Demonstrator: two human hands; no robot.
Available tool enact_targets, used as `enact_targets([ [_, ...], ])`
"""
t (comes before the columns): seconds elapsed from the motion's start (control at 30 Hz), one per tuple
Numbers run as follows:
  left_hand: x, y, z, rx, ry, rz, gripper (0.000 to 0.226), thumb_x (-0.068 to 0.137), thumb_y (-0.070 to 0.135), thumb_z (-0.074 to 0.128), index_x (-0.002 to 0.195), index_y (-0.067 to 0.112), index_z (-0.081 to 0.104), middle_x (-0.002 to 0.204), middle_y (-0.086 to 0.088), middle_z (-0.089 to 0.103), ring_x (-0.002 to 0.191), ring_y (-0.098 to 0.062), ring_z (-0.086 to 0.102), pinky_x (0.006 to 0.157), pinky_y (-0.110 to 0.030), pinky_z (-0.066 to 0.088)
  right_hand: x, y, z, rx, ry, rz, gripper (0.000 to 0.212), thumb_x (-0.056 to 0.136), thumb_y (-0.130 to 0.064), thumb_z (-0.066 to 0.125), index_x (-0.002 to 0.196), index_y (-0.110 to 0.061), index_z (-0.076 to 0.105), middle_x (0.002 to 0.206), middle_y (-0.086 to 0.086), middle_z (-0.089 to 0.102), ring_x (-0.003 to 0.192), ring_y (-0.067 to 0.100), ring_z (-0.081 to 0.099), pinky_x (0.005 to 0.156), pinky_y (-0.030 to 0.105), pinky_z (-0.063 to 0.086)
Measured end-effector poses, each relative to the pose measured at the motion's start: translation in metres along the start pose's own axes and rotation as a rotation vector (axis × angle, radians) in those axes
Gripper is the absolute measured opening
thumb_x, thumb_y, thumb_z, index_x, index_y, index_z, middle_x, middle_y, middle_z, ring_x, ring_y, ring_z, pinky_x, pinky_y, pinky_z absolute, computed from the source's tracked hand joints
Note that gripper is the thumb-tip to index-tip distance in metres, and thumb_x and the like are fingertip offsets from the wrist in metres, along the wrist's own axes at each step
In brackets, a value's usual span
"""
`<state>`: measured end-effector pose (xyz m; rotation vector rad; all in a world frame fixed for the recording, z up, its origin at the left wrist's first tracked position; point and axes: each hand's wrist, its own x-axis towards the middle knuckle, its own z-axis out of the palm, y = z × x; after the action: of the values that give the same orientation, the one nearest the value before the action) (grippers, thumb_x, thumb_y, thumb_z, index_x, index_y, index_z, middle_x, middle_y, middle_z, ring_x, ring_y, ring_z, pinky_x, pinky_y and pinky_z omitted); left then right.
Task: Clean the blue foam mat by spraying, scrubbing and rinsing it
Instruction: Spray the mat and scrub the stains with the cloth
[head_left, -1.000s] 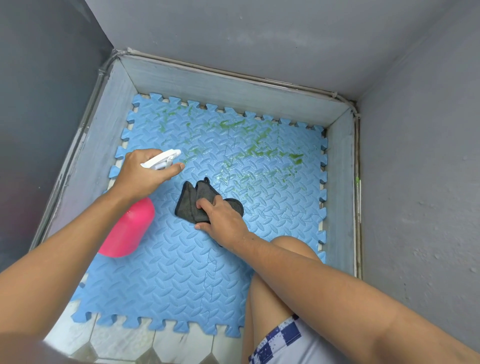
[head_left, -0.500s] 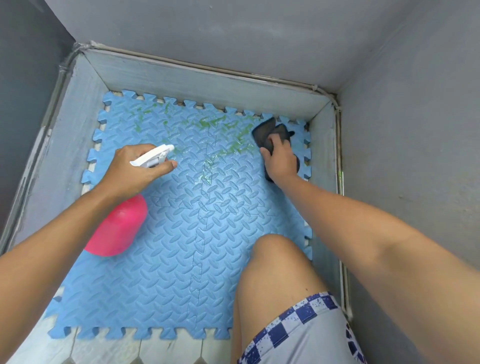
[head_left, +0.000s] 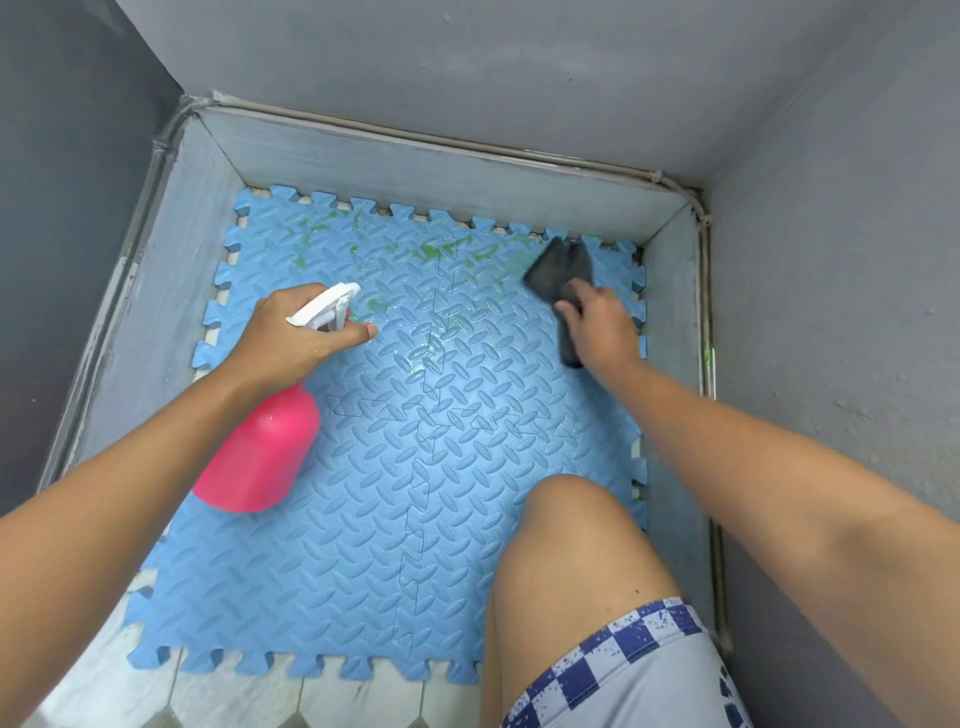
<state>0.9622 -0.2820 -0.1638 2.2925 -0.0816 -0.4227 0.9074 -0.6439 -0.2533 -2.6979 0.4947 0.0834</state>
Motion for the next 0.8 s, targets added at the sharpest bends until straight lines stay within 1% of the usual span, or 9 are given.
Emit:
enact_targets([
  [0.07, -0.002, 0.0, 0.002, -0.033, 0.0, -0.02, 0.036, 0.081, 0.038, 0.081, 0.069, 0.006, 0.069, 0.059, -0.005, 0.065, 0.049, -0.005, 0.05, 0.059, -0.026, 0.039, 0.021, 0.017, -0.01, -0.071, 0.02, 0.078, 0.037, 0.103, -0.034, 0.051, 0.134, -0.014, 0.055, 0.115, 0.022, 0.059, 0.099, 0.039, 0.062, 0.086, 0.044, 0.051],
  [0.17, -0.002, -0.001, 0.005, -0.033, 0.077, -0.05, 0.042, 0.083, 0.039, 0.078, 0.067, 0.001, 0.066, 0.055, -0.014, 0.063, 0.039, -0.007, 0.045, 0.05, -0.024, 0.037, 0.043, 0.026, -0.017, -0.111, 0.004, 0.156, 0.041, 0.104, -0.03, 0.049, 0.14, -0.012, 0.053, 0.125, 0.028, 0.057, 0.109, 0.045, 0.059, 0.093, 0.045, 0.049],
  [0.23, 0.003, -0.004, 0.001, -0.058, 0.132, -0.07, 0.043, 0.08, 0.043, 0.077, 0.07, 0.003, 0.067, 0.061, -0.017, 0.067, 0.046, -0.013, 0.049, 0.053, -0.026, 0.041, 0.05, 0.027, -0.017, -0.107, -0.003, 0.188, 0.043, 0.103, -0.031, 0.049, 0.143, -0.014, 0.051, 0.13, 0.028, 0.055, 0.114, 0.044, 0.057, 0.098, 0.045, 0.046],
  [0.33, 0.01, -0.01, -0.01, -0.064, 0.115, -0.088, 0.039, 0.077, 0.049, 0.077, 0.076, 0.01, 0.071, 0.07, -0.01, 0.071, 0.059, -0.02, 0.057, 0.065, -0.036, 0.05, 0.05, 0.027, -0.015, -0.105, -0.009, 0.2, 0.045, 0.104, -0.031, 0.049, 0.145, -0.015, 0.05, 0.132, 0.027, 0.053, 0.117, 0.044, 0.055, 0.102, 0.045, 0.044],
  [0.47, 0.003, -0.018, -0.007, -0.049, 0.148, -0.109, 0.048, 0.077, 0.051, 0.075, 0.064, 0.006, 0.065, 0.059, -0.015, 0.066, 0.048, -0.02, 0.052, 0.057, -0.033, 0.046, 0.05, 0.028, -0.011, -0.095, -0.001, 0.215, 0.05, 0.104, -0.035, 0.048, 0.15, -0.016, 0.044, 0.139, 0.026, 0.048, 0.121, 0.044, 0.053, 0.105, 0.045, 0.042],
  [0.53, -0.002, -0.024, -0.005, 0.002, 0.171, -0.113, 0.051, 0.076, 0.053, 0.076, 0.068, 0.004, 0.062, 0.062, -0.018, 0.065, 0.052, -0.028, 0.054, 0.056, -0.037, 0.047, 0.05, 0.022, -0.007, -0.08, 0.022, 0.22, 0.053, 0.104, -0.037, 0.046, 0.152, -0.017, 0.041, 0.144, 0.025, 0.043, 0.125, 0.044, 0.051, 0.107, 0.046, 0.04],
  [0.6, -0.008, -0.03, -0.007, 0.062, 0.18, -0.093, 0.05, 0.078, 0.049, 0.077, 0.07, 0.003, 0.06, 0.065, -0.018, 0.062, 0.06, -0.031, 0.054, 0.061, -0.037, 0.044, 0.052, -0.001, 0.002, -0.074, 0.04, 0.213, 0.054, 0.104, -0.039, 0.044, 0.153, -0.017, 0.039, 0.144, 0.024, 0.042, 0.124, 0.045, 0.052, 0.104, 0.046, 0.042],
  [0.7, -0.017, -0.04, -0.021, 0.094, 0.237, -0.079, 0.047, 0.082, 0.04, 0.079, 0.072, 0.002, 0.055, 0.068, -0.019, 0.055, 0.06, -0.019, 0.045, 0.07, -0.035, 0.041, 0.05, -0.068, 0.027, -0.042, 0.03, 0.118, 0.051, 0.104, -0.038, 0.044, 0.15, -0.017, 0.042, 0.138, 0.02, 0.046, 0.113, 0.043, 0.06, 0.093, 0.044, 0.049],
  [0.8, -0.023, -0.059, -0.036, 0.03, 0.313, -0.13, 0.048, 0.078, 0.045, 0.08, 0.075, 0.002, 0.057, 0.074, -0.022, 0.06, 0.07, -0.035, 0.058, 0.078, -0.044, 0.053, 0.028, -0.148, 0.062, -0.029, -0.055, -0.144, 0.05, 0.102, -0.039, 0.049, 0.149, -0.021, 0.045, 0.132, 0.016, 0.052, 0.103, 0.035, 0.064, 0.082, 0.039, 0.051],
])
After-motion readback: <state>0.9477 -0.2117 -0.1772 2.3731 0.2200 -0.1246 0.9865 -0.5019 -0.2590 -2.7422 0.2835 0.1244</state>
